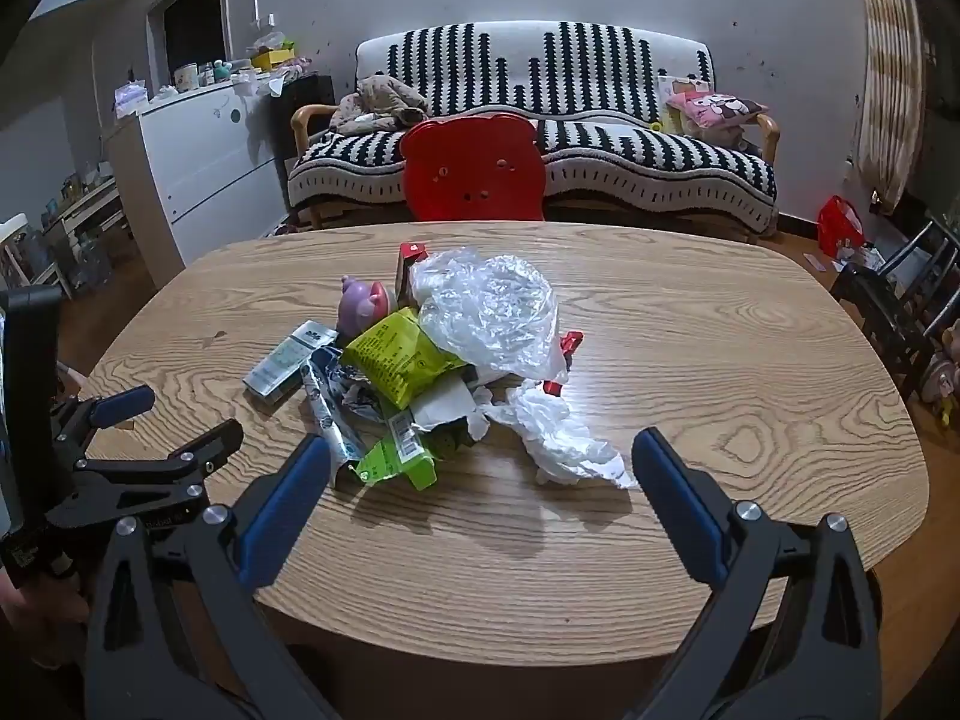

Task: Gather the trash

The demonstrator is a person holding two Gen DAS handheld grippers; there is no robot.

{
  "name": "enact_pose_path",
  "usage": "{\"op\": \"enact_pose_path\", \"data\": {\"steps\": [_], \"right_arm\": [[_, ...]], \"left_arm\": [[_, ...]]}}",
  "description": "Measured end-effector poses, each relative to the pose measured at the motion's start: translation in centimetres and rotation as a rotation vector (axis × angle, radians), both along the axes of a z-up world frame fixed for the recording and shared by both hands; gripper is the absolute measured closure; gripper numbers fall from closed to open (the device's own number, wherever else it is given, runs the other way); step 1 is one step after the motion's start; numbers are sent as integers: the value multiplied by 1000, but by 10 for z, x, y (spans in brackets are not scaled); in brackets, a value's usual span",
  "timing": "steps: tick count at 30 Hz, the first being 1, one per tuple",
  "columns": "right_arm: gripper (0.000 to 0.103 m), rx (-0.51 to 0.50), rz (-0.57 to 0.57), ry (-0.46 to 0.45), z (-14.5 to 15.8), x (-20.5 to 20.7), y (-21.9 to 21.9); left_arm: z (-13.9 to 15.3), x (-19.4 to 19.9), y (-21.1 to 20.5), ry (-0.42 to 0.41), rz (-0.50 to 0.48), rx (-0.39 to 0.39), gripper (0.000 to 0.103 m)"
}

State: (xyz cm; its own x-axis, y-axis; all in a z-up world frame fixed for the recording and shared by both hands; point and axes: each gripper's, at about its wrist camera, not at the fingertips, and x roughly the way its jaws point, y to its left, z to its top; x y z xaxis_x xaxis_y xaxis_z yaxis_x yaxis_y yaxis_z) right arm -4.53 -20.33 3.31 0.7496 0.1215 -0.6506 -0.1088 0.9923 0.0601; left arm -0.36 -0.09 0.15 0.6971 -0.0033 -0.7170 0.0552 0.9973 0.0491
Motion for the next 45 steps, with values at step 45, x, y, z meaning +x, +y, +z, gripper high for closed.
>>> {"op": "enact_pose_path", "data": {"steps": [45], "right_arm": [[6,-1,-2,-9,2,1,1]], "left_arm": [[-3,3,-7,-2,-4,-3,6]]}}
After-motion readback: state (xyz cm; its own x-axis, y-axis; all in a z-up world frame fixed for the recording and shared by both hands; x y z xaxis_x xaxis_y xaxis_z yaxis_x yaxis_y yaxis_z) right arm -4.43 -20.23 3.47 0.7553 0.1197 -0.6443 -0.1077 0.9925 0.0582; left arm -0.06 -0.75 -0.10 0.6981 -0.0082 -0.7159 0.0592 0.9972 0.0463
